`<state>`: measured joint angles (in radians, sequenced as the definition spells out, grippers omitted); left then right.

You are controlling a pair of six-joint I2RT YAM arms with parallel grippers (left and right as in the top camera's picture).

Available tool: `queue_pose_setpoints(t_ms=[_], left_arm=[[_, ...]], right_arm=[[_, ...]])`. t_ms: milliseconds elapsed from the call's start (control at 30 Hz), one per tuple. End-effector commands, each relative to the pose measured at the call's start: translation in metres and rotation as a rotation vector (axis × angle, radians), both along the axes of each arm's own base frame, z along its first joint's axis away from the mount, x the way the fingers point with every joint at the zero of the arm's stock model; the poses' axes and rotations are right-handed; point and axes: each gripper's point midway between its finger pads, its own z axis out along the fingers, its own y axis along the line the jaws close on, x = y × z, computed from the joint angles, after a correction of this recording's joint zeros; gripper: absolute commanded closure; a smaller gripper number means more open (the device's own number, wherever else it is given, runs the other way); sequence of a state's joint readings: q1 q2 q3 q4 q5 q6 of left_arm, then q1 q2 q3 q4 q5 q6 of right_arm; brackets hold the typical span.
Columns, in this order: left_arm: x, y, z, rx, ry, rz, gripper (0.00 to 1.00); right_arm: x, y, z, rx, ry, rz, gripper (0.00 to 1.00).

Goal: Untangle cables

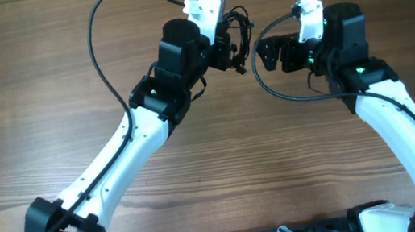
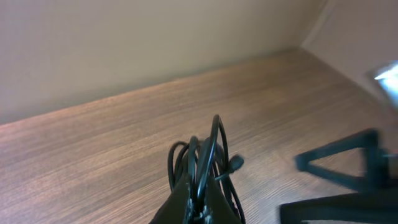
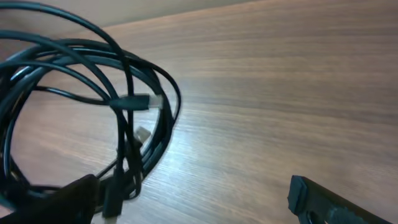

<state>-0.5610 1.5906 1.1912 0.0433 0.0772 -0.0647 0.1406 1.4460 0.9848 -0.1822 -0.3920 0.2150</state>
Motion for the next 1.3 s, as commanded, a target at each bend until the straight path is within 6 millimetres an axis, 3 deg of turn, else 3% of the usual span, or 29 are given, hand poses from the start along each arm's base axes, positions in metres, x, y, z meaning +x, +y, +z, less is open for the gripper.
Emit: queue_pose_setpoints(t_ms=[0,367,467,533,700,800,967,1267], left_arm=[[-0.006,-0.001,0.028,-0.037,-0.047,-0.029,0.96],[-0.011,-0.006,0.04,-0.089,-0.056,-0.057,0.96],[-0.012,-0.005,0.044,-0.093,-0.064,-0.056,0.96],[-0.013,-0.004,0.05,-0.099,-0.075,-0.056,0.96],[-0.015,0.0,0.059,-0.106,-0.095,-0.044,0.96],[-0.011,0.006,0.058,-0.088,-0.1,-0.008,0.96],[-0.001,0.021,0.057,-0.05,-0.123,0.061,0.96],[0.02,0.098,0.067,-0.026,-0.12,0.234,0.96]], right_arm=[[0.005,0.023,0.006,0.083,-0.02,0.106,0.0],[0.01,0.051,0.0,0.121,-0.024,0.149,0.0],[0.016,0.045,-0.004,0.111,-0.004,0.061,0.01],[0.017,0.043,-0.006,0.105,0.0,0.048,0.15],[0.017,0.041,-0.007,0.093,0.0,0.036,0.69],[0.019,0.036,-0.01,0.075,0.004,0.011,0.94],[0.022,0.019,-0.021,0.026,0.039,-0.085,0.95],[0.024,-0.036,-0.041,-0.051,0.115,-0.255,0.96]])
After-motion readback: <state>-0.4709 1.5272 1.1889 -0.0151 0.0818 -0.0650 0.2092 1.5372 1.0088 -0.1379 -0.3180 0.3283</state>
